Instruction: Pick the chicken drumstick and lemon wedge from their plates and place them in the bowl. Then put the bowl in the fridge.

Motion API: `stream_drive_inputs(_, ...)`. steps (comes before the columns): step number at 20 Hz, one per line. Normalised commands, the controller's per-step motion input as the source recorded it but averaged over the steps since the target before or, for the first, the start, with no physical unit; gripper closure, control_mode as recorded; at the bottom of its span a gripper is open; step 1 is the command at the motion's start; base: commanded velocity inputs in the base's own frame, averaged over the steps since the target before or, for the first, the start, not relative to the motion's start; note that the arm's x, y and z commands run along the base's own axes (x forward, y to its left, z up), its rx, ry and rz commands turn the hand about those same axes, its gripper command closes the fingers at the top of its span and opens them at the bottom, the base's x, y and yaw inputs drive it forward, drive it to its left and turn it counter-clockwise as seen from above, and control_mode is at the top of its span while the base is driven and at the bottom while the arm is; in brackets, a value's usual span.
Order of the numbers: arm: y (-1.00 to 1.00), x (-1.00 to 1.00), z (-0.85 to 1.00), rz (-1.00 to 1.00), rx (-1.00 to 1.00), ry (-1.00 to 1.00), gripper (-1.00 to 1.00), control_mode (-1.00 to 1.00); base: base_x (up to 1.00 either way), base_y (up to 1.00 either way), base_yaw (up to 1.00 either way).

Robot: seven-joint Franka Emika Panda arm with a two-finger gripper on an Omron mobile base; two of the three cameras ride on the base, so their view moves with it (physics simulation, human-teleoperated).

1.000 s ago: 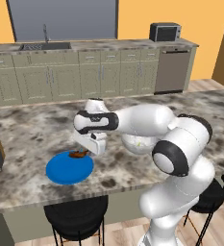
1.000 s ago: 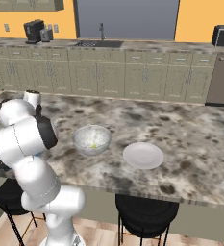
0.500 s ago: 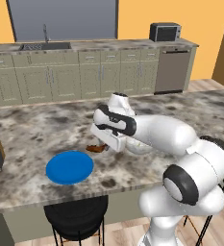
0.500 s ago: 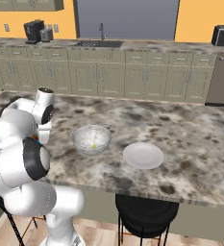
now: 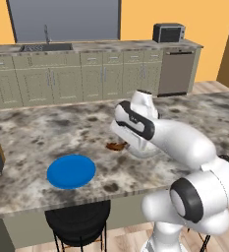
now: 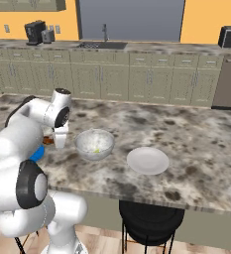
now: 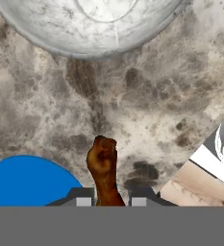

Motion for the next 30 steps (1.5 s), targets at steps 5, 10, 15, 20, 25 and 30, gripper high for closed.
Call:
stream_drive_inputs(5, -0.62, 0.12, 0.17, -0.04, 0.0, 0.0, 1.0, -1.0, 0.0, 0.0, 0.0)
stream_drive_inputs(10, -0.59, 0.22, 0.07, -0.08, 0.0, 0.0, 1.0, -1.0, 0.0, 0.0, 0.0)
stream_drive_inputs(15, -0.56, 0.2, 0.01, -0.1, 0.0, 0.0, 1.0, -1.0, 0.0, 0.0, 0.0)
stream_drive_inputs(20, -0.52, 0.15, -0.03, -0.08, -0.02, 0.0, 1.0, -1.0, 0.0, 0.0, 0.0)
stream_drive_inputs(25, -0.05, 0.08, -0.27, -0.12, -0.14, 0.0, 1.0, -1.0, 0.0, 0.0, 0.0)
stream_drive_inputs(30, -0.03, 0.14, -0.27, -0.12, -0.17, -0.01, 1.0, -1.0, 0.0, 0.0, 0.0)
